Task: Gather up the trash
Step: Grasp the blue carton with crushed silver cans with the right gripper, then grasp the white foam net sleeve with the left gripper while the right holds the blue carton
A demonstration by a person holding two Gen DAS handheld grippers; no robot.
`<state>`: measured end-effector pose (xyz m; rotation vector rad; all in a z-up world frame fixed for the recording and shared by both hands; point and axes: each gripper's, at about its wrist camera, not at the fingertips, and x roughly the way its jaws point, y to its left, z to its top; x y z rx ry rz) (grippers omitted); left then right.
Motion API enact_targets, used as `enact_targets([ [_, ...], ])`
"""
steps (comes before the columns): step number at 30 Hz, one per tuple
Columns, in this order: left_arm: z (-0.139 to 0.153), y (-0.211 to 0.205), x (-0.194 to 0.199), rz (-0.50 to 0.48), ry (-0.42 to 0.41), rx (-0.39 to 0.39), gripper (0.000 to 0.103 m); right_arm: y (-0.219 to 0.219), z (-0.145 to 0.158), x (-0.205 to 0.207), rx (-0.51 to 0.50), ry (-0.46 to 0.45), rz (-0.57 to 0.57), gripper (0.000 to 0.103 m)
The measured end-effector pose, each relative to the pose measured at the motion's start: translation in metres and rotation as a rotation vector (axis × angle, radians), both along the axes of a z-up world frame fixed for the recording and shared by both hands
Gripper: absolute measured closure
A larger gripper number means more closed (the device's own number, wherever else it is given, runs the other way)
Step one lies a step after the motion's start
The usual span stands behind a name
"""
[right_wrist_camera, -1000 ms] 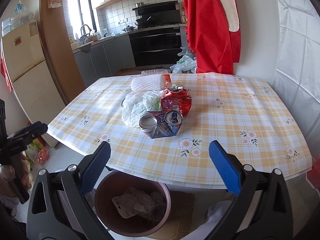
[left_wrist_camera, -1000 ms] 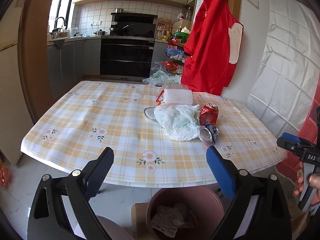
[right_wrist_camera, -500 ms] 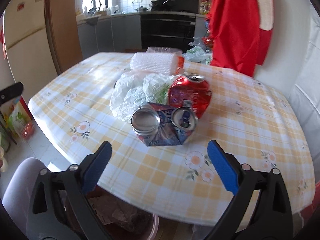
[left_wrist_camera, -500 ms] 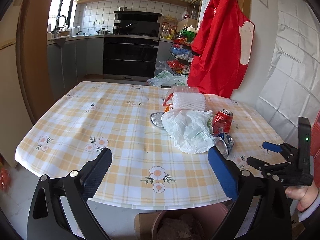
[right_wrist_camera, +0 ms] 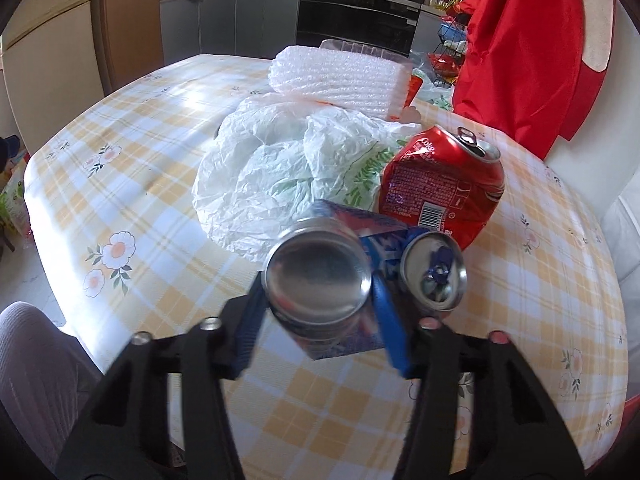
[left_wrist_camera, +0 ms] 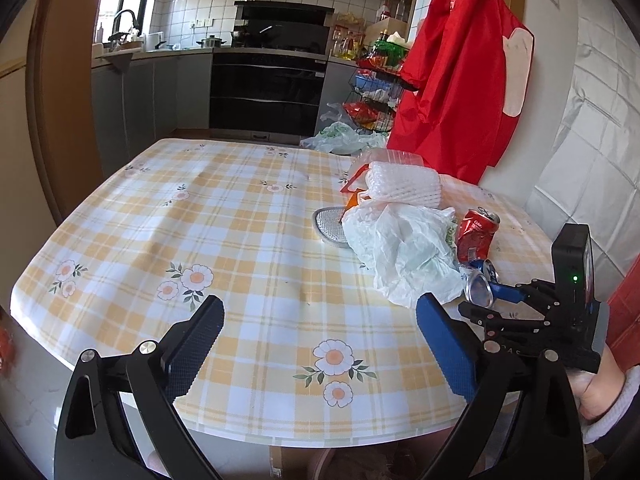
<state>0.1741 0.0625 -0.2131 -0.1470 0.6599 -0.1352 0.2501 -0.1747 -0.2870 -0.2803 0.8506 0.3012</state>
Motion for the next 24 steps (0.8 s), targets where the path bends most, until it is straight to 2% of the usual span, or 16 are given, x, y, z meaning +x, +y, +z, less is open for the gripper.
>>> enact_targets([
  [9,-0.008,-0.012,0.008,-0.026,0.017,-0.009,0.008,-0.021,0.019,-0.018,0.091,-0.01,-0.006,0.051],
  [16,-0.012,-0.033,0.01,-0.107,0.03,-0.021,0.008,-0.041,0.041,-0.038,0.174,-0.053,-0.044,0.051],
  [24,-0.024,-0.051,0.036,-0.133,0.074,-0.046,0.009,-0.073,0.052,-0.044,0.22,-0.076,-0.111,0.051],
])
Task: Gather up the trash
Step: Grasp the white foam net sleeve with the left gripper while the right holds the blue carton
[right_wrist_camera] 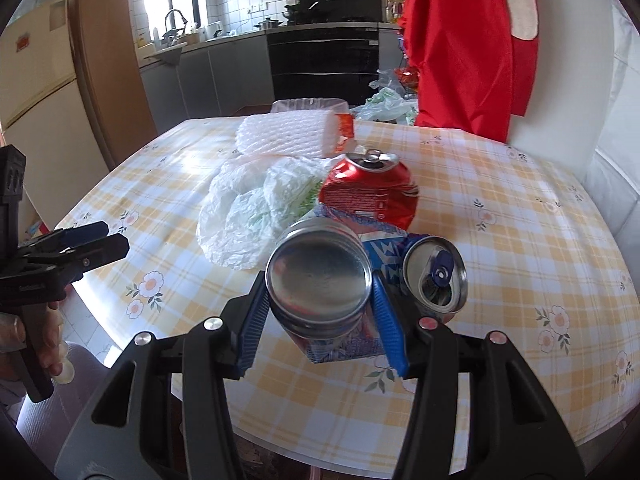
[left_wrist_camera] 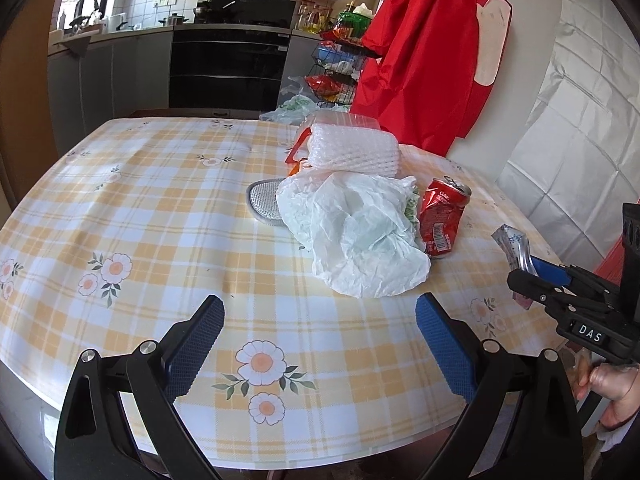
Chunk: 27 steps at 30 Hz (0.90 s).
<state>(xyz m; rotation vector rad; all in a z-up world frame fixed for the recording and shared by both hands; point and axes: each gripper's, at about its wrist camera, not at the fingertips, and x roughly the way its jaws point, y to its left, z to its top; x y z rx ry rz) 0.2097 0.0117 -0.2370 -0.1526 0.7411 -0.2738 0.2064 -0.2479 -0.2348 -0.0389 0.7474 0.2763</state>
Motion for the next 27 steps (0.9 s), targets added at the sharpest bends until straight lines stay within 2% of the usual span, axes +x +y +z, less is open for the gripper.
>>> enact_targets([
  [10,-0.013,-0.016,0.046,-0.017,0.068,-0.043,0.015,-0.024,0.0,0.005,0.029,-0.006,-0.043,0.051],
  [18,0.022,-0.021,0.118,-0.03,-0.009,-0.023,0.017,-0.039,-0.001,0.011,0.049,-0.013,-0.059,0.051],
  [20,0.025,-0.02,0.14,-0.028,-0.007,-0.042,0.018,-0.045,-0.002,0.014,0.057,-0.012,-0.069,0.051],
  [22,0.023,-0.02,0.161,-0.024,0.013,-0.061,0.025,-0.05,-0.003,0.017,0.061,-0.01,-0.078,0.051],
  [27,0.004,-0.017,0.202,0.015,0.106,-0.165,0.03,-0.06,-0.005,0.019,0.064,-0.004,-0.093,0.051],
])
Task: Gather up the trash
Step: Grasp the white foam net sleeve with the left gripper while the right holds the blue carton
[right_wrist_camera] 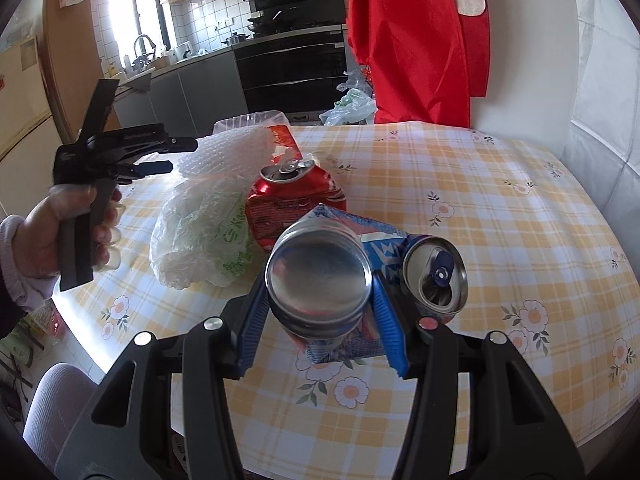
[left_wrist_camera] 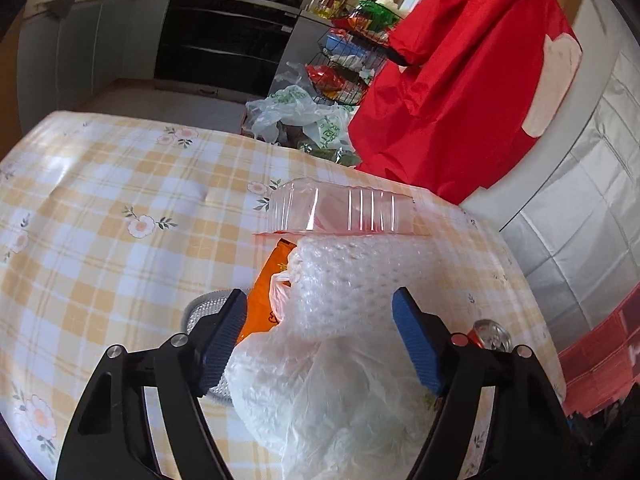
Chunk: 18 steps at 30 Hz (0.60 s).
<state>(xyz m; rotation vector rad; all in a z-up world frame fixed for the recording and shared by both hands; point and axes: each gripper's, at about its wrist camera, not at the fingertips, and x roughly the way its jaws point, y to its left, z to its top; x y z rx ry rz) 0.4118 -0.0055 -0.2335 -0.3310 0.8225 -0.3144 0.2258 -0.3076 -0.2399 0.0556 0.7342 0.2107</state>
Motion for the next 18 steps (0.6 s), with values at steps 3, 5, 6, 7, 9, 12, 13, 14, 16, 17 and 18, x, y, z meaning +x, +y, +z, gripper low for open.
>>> enact_targets([
  [3,-0.005,-0.001,0.009,0.016,0.013,-0.031,0.034,-0.005,-0.001,0.001,0.001,0.002,-0.01,0.051],
  [5,-0.007,-0.003,0.011,0.019,0.015,-0.038,0.04,-0.007,-0.001,0.001,0.001,0.005,-0.014,0.051],
  [6,-0.007,-0.004,0.011,0.016,0.016,-0.039,0.053,-0.008,-0.002,0.001,0.0,0.006,-0.015,0.051],
  [7,-0.007,-0.005,0.011,0.011,0.016,-0.034,0.075,-0.008,-0.002,0.0,0.0,0.007,-0.015,0.051],
  [9,-0.003,-0.007,0.005,0.01,0.011,0.011,0.091,-0.008,-0.001,-0.002,0.003,0.004,-0.018,0.051],
  [12,0.005,-0.007,-0.008,-0.016,-0.002,0.002,0.093,-0.007,0.002,-0.005,0.008,-0.008,-0.019,0.051],
  [13,0.009,-0.008,-0.013,-0.025,-0.008,0.006,0.093,-0.007,0.003,-0.007,0.009,-0.012,-0.02,0.051],
  [14,0.013,-0.008,-0.019,-0.032,-0.017,0.009,0.094,-0.007,0.005,-0.007,0.011,-0.015,-0.02,0.051],
  [16,0.024,-0.008,-0.031,-0.042,-0.042,0.005,0.094,-0.005,0.009,-0.009,0.016,-0.022,-0.019,0.051],
  [17,0.031,-0.008,-0.037,-0.045,-0.057,0.0,0.094,-0.004,0.012,-0.012,0.015,-0.029,-0.017,0.051],
  [18,0.038,-0.008,-0.042,-0.049,-0.072,-0.005,0.094,-0.002,0.015,-0.014,0.013,-0.037,-0.015,0.051],
])
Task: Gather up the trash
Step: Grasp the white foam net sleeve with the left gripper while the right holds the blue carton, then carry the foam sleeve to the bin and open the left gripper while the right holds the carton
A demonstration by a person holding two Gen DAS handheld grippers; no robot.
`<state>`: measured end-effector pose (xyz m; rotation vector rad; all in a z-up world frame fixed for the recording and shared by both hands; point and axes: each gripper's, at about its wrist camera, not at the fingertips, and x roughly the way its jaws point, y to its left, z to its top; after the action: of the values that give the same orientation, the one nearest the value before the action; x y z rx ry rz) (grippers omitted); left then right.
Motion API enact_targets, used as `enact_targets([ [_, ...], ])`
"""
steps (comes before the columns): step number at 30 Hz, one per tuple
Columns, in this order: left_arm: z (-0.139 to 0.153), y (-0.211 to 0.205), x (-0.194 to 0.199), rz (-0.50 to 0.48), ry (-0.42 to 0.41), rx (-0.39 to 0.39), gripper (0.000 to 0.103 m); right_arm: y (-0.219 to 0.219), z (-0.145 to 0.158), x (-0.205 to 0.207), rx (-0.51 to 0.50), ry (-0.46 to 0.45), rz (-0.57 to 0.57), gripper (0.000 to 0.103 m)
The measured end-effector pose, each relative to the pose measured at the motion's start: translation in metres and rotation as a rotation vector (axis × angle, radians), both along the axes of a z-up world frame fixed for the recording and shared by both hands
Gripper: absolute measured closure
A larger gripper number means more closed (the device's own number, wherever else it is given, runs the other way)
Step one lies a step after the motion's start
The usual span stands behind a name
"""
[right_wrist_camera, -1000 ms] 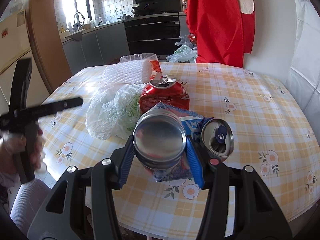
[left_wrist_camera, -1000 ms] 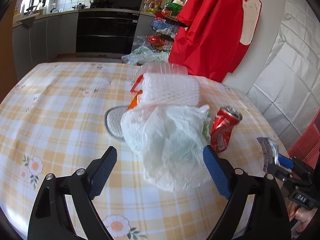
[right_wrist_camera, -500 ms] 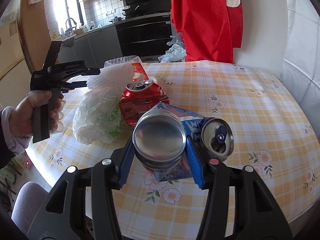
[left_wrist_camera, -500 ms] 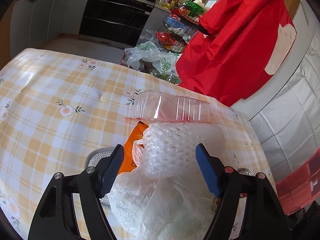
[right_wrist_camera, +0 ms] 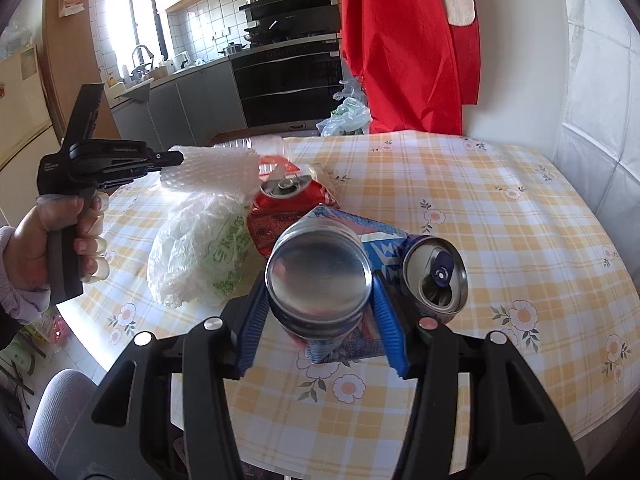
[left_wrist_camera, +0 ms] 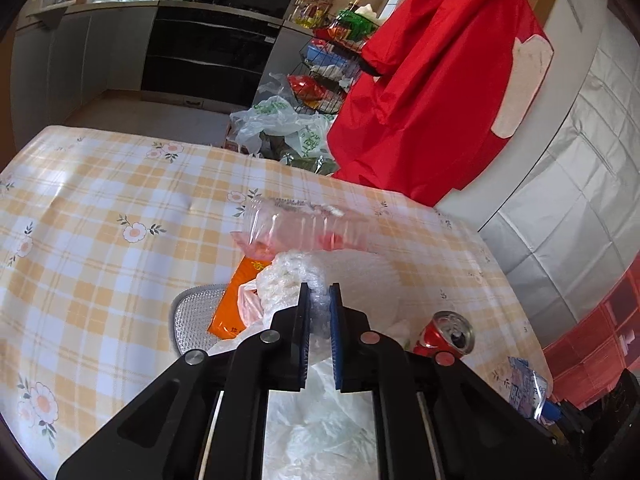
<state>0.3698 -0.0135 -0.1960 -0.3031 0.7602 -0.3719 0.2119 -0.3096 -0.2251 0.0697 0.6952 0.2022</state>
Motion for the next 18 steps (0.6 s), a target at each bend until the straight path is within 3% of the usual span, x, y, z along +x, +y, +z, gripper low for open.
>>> enact_targets([
  [11,0.086,0.004,-0.081,-0.017,-0.22,0.052,0.094,0.011,0.037,-0.037,0.006,-0.073,0.016,0.051],
  [18,0.094,0.013,-0.17,-0.055,-0.256,0.109,0.094,0.013,0.059,-0.066,0.019,-0.118,0.018,0.051],
])
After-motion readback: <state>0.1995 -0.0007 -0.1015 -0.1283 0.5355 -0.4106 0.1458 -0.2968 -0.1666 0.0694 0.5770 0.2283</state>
